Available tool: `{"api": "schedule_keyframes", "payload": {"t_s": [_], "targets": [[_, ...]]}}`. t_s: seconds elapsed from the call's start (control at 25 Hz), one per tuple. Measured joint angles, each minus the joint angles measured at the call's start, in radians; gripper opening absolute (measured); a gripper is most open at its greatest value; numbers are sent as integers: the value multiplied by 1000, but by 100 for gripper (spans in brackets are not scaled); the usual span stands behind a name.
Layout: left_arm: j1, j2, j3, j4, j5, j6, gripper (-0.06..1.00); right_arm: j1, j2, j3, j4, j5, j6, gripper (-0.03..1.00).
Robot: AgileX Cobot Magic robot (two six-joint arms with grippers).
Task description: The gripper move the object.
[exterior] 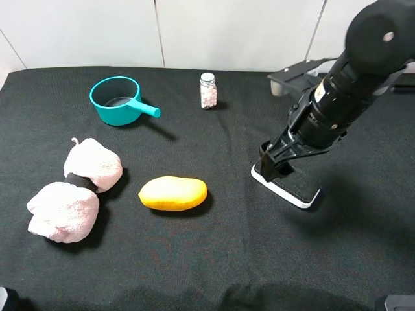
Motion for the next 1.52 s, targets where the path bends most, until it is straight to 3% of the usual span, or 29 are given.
{"api": "schedule_keyframes", "payload": {"t_s": [1.52], "targets": [[0, 0, 0, 0, 0, 0, 77, -42, 188, 0, -146, -138, -77, 69]]}}
